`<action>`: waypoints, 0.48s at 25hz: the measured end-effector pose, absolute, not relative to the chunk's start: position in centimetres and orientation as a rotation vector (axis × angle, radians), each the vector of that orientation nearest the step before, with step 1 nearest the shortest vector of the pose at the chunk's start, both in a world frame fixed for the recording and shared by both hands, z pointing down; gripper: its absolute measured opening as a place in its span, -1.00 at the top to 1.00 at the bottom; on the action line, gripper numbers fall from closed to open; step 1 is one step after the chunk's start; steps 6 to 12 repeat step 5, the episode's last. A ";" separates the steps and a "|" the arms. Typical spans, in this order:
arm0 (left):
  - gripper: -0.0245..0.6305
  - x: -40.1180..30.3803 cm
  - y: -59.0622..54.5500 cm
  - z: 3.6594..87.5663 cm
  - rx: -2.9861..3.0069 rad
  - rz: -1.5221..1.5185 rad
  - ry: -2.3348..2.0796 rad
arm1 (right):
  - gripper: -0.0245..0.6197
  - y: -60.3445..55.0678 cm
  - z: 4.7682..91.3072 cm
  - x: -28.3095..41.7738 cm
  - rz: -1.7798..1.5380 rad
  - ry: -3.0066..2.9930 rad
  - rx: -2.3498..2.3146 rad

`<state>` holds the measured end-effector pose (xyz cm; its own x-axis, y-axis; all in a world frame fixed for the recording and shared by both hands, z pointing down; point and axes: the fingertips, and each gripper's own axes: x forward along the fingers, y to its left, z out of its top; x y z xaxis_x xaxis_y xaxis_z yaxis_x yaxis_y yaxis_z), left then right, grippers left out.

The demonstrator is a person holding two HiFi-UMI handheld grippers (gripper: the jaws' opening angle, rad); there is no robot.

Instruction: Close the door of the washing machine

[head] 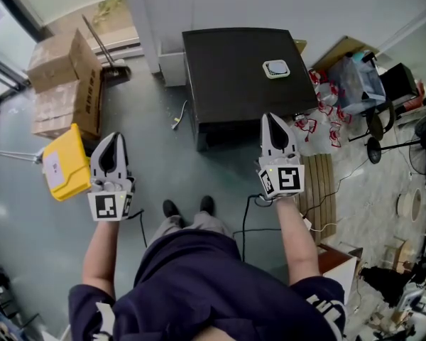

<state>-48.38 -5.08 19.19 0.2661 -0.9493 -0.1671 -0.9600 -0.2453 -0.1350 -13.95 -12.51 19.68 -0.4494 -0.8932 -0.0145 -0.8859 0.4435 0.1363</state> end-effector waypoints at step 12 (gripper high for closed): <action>0.85 -48.6 -5.5 19.5 -2.319 0.078 1.783 | 0.87 -13.3 20.0 -14.1 -0.188 -2.611 1.612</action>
